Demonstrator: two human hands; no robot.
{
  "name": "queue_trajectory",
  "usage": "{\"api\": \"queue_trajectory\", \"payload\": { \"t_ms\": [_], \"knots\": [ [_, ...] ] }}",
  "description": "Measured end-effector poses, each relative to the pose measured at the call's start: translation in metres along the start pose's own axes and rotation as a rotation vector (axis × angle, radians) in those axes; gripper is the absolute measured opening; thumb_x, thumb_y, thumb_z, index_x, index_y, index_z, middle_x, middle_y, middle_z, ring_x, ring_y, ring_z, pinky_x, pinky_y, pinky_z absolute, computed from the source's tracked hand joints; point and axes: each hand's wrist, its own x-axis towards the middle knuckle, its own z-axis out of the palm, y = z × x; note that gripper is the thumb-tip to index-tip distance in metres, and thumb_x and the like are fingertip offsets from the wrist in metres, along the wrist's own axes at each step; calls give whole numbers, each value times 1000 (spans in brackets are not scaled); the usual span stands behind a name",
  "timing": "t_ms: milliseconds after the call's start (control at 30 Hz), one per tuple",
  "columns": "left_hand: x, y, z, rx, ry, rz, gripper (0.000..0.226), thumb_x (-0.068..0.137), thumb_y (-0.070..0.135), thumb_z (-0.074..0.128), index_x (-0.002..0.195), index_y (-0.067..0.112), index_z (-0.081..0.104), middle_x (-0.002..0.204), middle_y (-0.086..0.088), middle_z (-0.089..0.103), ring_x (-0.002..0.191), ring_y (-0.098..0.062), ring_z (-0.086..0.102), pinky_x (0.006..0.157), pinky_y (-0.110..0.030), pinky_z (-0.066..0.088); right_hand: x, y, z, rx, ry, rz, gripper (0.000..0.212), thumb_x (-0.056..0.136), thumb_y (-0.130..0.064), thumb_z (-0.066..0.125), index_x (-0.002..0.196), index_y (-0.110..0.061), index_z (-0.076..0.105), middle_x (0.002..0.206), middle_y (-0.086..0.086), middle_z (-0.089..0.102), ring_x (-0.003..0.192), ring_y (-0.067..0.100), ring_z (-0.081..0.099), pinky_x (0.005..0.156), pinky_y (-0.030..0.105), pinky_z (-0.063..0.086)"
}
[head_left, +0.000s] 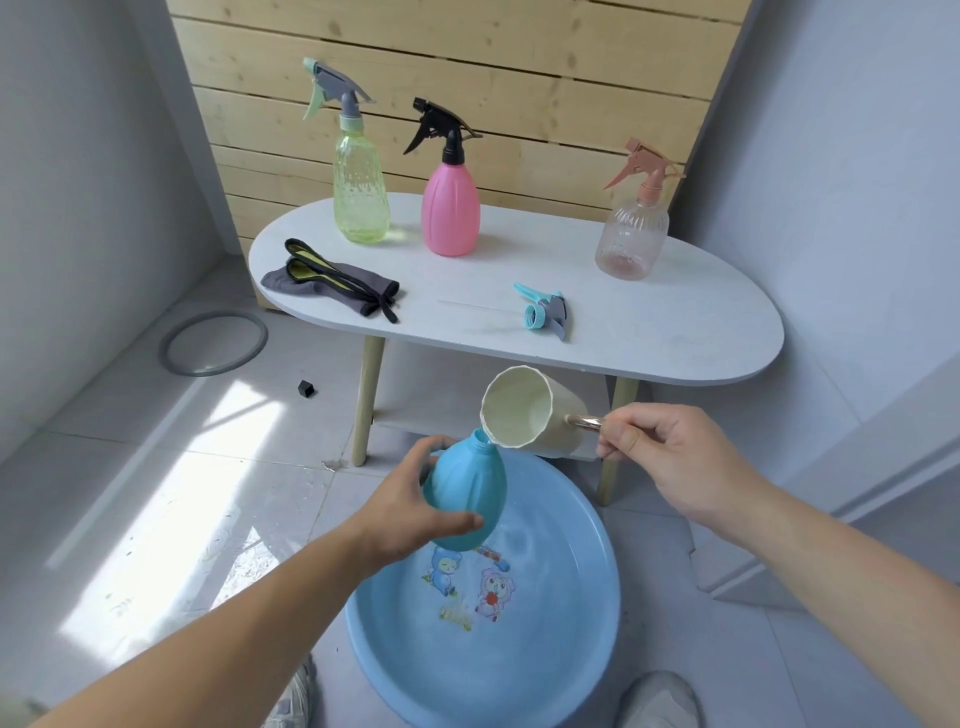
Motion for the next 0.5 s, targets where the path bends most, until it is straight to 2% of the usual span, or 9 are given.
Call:
{"api": "queue_trajectory", "payload": {
  "t_ms": [100, 167, 200, 267, 367, 500],
  "knots": [
    [0, 1, 0, 14, 4, -7, 96, 63, 17, 94, 144, 38, 45, 128, -1, 65, 110, -17, 70, 86, -37, 65, 2, 1, -1, -24, 14, -9, 26, 97, -16, 60, 75, -22, 73, 79, 0, 74, 82, 10, 69, 74, 11, 48],
    [0, 2, 1, 19, 10, 1, 100, 63, 18, 94, 147, 39, 44, 129, 1, 65, 110, -15, 70, 87, -34, 64, 4, 3, -2, -71, 24, -28, 26, 97, -19, 60, 75, -24, 73, 80, -4, 74, 87, 20, 68, 82, 28, 53],
    [0, 2, 0, 22, 11, 7, 98, 63, 18, 94, 146, 39, 46, 128, 1, 66, 109, -13, 70, 87, -33, 64, 5, 4, -2, -91, 27, -34, 25, 97, -20, 60, 76, -25, 73, 80, -5, 74, 88, 24, 67, 86, 37, 51],
    [-1, 1, 0, 25, 4, 22, 87, 68, 13, 94, 141, 38, 54, 126, 0, 68, 107, -10, 71, 87, -32, 64, 5, 4, -3, -100, 32, -43, 23, 97, -22, 60, 78, -28, 72, 81, -4, 74, 88, 31, 65, 89, 45, 49],
    [-2, 1, 0, 22, 6, 24, 80, 72, 6, 93, 137, 36, 57, 125, 1, 69, 104, -7, 71, 83, -30, 63, 5, 4, -4, -123, 47, -65, 21, 97, -23, 61, 79, -28, 71, 80, 4, 72, 87, 39, 62, 86, 48, 49],
    [-3, 4, 2, 21, 8, 23, 79, 74, 4, 91, 137, 35, 56, 123, 1, 68, 100, -3, 70, 77, -24, 61, 7, 6, -6, -147, 57, -91, 22, 97, -28, 60, 77, -29, 71, 80, 17, 68, 84, 40, 58, 79, 47, 48]
  ]
}}
